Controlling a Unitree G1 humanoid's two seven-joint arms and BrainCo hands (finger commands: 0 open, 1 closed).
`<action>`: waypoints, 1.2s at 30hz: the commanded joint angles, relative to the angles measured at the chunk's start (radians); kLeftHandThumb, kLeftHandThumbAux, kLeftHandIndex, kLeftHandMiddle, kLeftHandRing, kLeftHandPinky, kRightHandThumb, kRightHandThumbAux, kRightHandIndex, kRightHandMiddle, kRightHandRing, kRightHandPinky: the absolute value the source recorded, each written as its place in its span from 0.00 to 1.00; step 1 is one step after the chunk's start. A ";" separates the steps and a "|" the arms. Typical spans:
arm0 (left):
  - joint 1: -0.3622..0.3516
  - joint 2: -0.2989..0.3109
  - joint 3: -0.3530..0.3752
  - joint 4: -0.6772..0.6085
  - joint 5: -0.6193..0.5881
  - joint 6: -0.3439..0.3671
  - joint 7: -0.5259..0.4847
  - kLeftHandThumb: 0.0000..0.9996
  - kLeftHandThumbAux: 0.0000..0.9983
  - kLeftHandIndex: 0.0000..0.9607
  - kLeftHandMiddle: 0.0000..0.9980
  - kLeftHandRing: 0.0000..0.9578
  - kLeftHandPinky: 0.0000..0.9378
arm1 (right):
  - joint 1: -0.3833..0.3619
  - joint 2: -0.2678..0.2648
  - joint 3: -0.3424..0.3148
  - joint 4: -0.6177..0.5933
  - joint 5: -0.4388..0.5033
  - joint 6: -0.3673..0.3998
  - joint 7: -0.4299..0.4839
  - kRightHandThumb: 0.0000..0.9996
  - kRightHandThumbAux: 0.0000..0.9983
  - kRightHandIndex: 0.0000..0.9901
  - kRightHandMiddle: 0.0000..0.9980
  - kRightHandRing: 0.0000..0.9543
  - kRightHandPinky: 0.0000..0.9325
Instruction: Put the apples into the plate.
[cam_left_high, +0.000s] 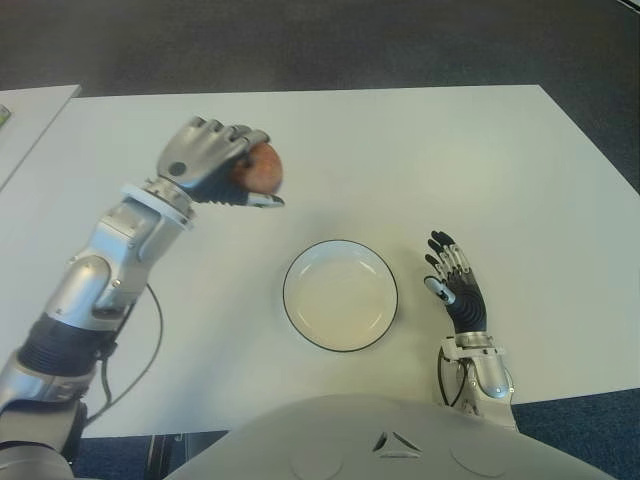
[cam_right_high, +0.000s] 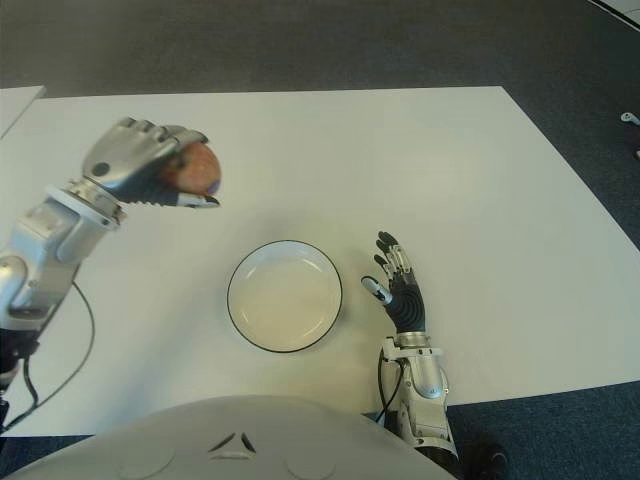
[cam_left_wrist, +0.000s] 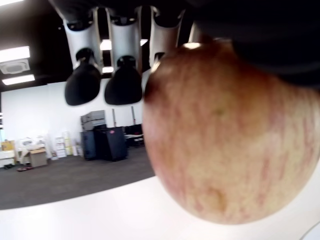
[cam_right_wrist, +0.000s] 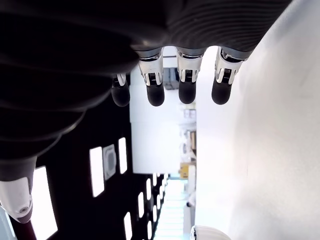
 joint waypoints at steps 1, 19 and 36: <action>0.009 -0.066 -0.046 -0.077 0.033 0.012 -0.062 0.75 0.69 0.46 0.83 0.86 0.85 | 0.043 0.026 0.012 0.092 -0.002 0.071 -0.006 0.07 0.53 0.00 0.00 0.00 0.00; -0.005 -0.147 -0.159 -0.154 0.136 -0.096 -0.184 0.75 0.69 0.46 0.86 0.90 0.90 | 0.046 0.024 0.022 0.093 -0.035 0.072 -0.019 0.04 0.57 0.00 0.00 0.00 0.00; 0.050 -0.241 -0.255 -0.115 0.139 -0.150 -0.219 0.75 0.69 0.46 0.85 0.89 0.91 | 0.060 0.052 0.038 0.065 -0.031 0.068 -0.037 0.04 0.56 0.00 0.00 0.00 0.00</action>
